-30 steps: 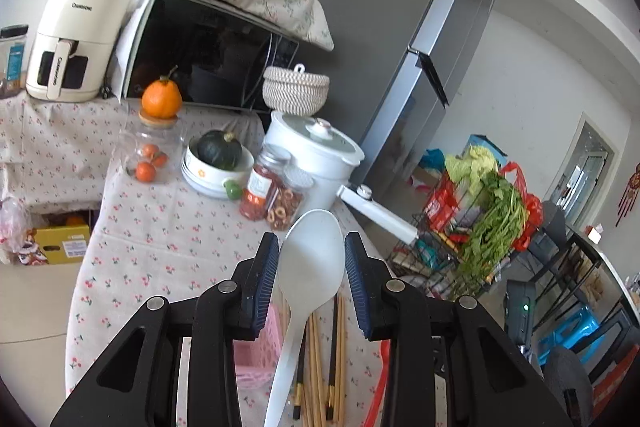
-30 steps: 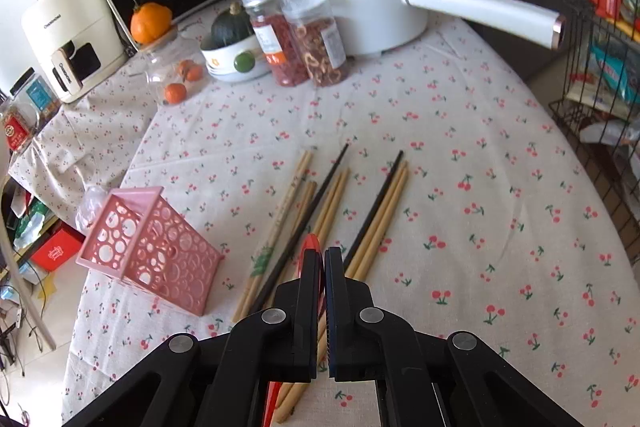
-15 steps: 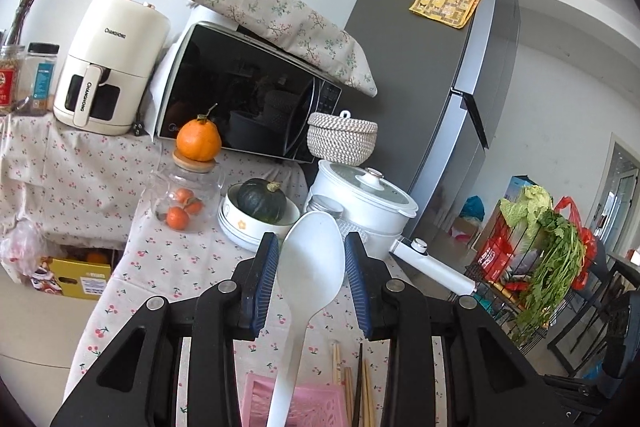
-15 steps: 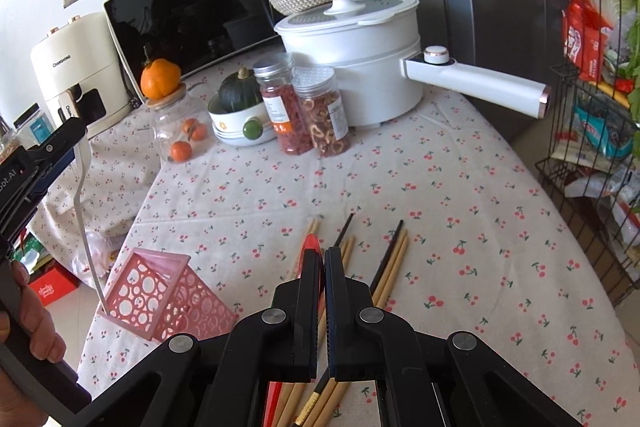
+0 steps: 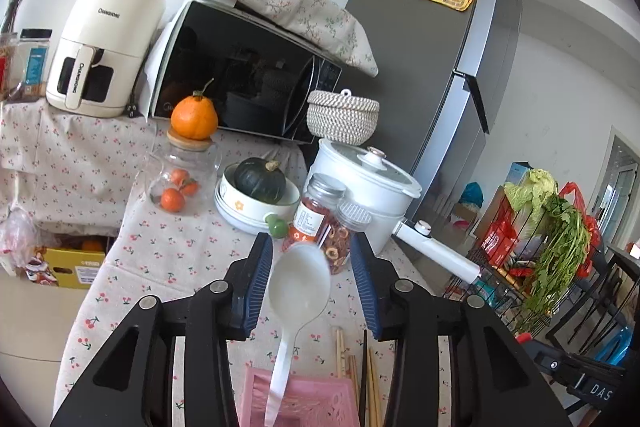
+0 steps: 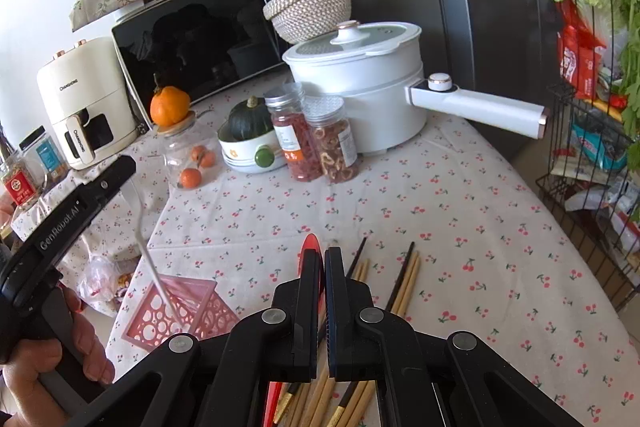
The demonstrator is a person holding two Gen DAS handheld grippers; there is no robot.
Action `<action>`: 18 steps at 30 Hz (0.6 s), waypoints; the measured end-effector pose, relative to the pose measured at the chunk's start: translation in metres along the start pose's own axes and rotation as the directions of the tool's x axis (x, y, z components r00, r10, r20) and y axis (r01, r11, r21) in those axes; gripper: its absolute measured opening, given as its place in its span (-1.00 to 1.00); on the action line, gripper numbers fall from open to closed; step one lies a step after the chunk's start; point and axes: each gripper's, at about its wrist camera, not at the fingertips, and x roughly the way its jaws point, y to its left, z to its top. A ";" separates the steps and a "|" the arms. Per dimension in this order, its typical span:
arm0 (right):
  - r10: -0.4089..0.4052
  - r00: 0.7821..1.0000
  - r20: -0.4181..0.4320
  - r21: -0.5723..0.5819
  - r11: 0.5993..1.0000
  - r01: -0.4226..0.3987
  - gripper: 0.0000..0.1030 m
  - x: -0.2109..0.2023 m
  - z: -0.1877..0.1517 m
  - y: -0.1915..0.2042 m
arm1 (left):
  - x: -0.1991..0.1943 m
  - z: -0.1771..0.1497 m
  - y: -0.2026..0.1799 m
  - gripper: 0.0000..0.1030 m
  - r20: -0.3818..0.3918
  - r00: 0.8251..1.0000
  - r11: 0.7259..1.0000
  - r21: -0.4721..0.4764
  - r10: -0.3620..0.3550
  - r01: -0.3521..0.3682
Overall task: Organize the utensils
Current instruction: 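Lift both spoons and lower them handle-first into the pink basket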
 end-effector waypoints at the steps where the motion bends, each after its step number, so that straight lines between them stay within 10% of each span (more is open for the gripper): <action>1: 0.001 1.000 0.009 -0.002 1.000 -0.001 -0.97 -0.002 0.002 0.001 | 0.000 -0.001 0.001 0.08 -0.024 1.000 1.000 -0.001 0.008 -0.008; 18: 0.040 0.970 0.241 -0.083 0.996 -0.020 -0.97 -0.014 0.051 0.073 | -0.061 0.003 0.024 0.64 -0.365 0.902 0.971 0.032 0.233 -0.237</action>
